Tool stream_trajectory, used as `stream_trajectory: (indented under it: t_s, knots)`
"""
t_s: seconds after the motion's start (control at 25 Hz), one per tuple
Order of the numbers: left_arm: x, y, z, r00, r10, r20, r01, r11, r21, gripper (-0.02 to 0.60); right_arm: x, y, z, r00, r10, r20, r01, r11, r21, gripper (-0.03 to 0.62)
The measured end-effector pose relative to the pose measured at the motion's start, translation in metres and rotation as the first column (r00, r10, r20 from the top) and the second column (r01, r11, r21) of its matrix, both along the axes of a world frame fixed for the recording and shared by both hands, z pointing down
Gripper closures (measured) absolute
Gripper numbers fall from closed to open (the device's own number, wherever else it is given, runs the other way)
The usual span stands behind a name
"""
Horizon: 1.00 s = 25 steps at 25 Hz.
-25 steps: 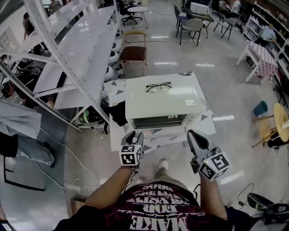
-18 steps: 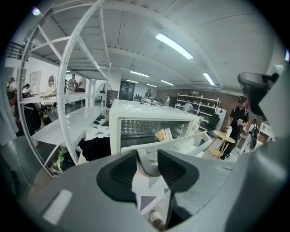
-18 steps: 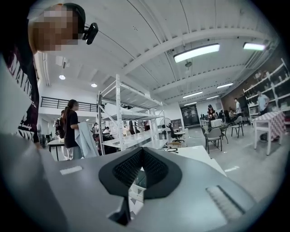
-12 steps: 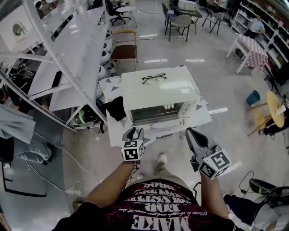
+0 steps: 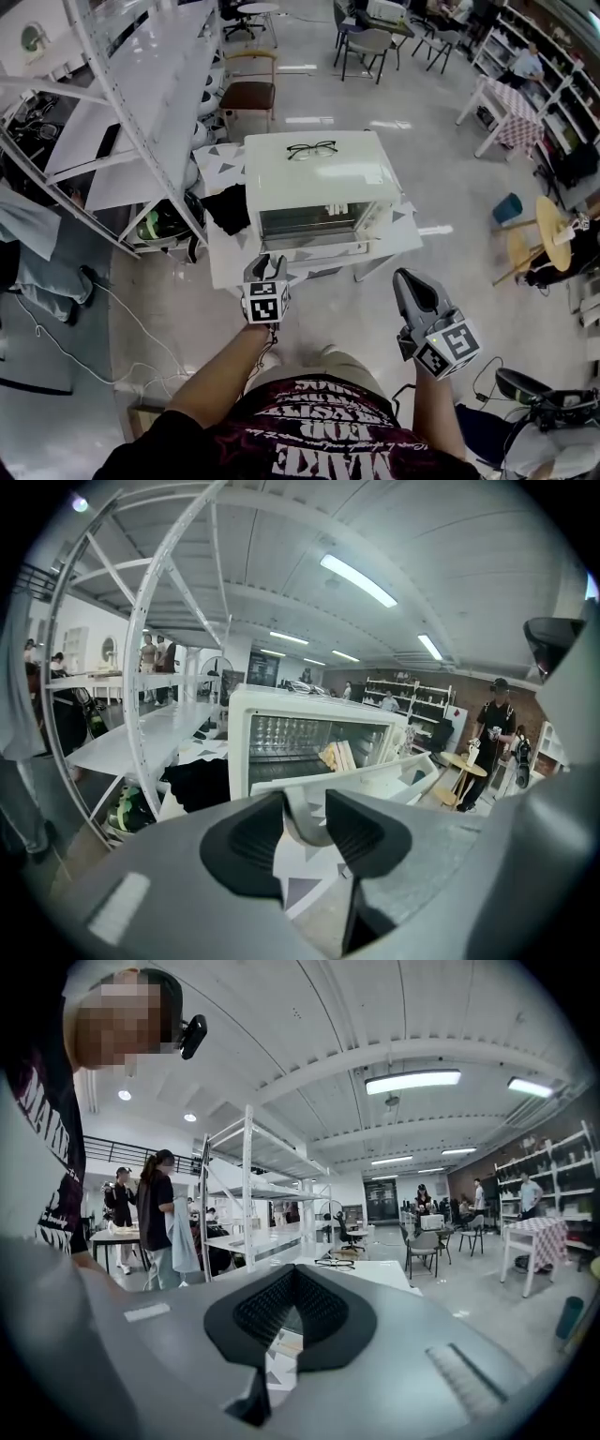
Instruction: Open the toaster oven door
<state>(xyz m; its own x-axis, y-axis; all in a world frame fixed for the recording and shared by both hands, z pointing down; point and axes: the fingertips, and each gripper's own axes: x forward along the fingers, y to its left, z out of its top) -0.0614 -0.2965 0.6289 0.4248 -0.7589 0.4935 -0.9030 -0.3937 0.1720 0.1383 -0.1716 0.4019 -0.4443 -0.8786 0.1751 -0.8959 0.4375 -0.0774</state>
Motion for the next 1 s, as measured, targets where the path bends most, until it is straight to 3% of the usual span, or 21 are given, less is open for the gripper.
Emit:
stream_trajectory:
  t_s: [0.28,0.44,1.0]
  knots:
    - [0.000,0.020,0.021,0.997,-0.068,0.033,0.069,0.997,-0.028,0.442,0.011,-0.020,-0.004,0.994,-0.109,0.008,0.109,0.994,0.006,0.568]
    - [-0.002,0.028,0.028,0.994,-0.110,-0.004,0.110,0.994,0.013,0.451,0.026,-0.028,0.003,0.990,-0.139,0.027,0.139,0.990,-0.004,0.568]
    - [-0.004,0.043,0.046,0.983,-0.183,0.014,0.181,0.980,0.087,0.469,0.049,-0.035,0.015,0.979,-0.197,0.051,0.199,0.980,-0.026,0.568]
